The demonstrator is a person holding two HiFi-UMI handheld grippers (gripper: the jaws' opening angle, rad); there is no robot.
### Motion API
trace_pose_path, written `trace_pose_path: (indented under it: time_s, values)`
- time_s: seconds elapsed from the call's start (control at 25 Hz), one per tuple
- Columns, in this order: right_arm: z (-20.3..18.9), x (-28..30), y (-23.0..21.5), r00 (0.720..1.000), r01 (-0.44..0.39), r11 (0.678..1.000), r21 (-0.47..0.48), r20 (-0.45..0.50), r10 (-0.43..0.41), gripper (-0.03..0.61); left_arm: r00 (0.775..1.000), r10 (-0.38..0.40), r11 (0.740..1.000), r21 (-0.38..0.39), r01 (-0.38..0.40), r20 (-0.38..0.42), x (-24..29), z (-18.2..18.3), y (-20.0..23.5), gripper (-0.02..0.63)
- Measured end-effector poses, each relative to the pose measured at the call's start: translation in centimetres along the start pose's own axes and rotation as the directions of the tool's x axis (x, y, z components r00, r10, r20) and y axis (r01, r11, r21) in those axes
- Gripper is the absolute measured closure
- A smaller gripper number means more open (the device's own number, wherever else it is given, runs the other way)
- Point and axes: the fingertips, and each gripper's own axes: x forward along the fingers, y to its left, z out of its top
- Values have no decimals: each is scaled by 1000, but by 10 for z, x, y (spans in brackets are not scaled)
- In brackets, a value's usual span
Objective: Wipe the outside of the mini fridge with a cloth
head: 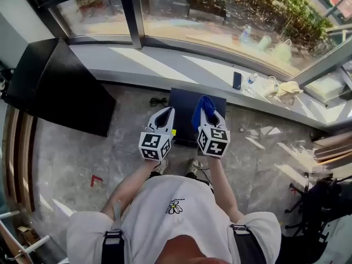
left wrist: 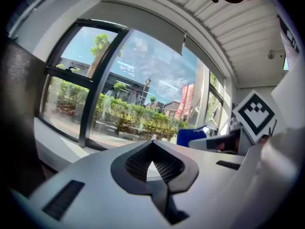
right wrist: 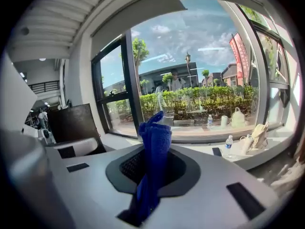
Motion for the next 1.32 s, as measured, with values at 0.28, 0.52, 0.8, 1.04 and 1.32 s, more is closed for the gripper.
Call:
trace_pose_path:
  time_s: [0.28, 0.52, 0.8, 1.04, 1.32]
  values:
    - [8, -20, 19, 1000, 8, 999, -42, 23, -7, 517, 995, 38, 999, 30, -41, 97, -6, 37, 17, 609]
    - [15, -45, 6, 997, 46, 995, -85, 68, -40, 517, 997, -24, 999, 38, 21, 78, 13, 29, -17, 609]
    - [2, -62, -17, 997, 63, 996, -59, 50, -60, 517, 995, -70, 995, 73, 65, 64, 22, 25, -50, 609]
    - [0, -67, -14, 997, 56, 997, -62, 49, -53, 517, 997, -57, 997, 60, 54, 48, 15, 16, -46, 609]
    - [-5, -70, -1, 998, 42, 996, -76, 49, -38, 517, 997, -56, 997, 57, 53, 49, 8, 9, -45, 609]
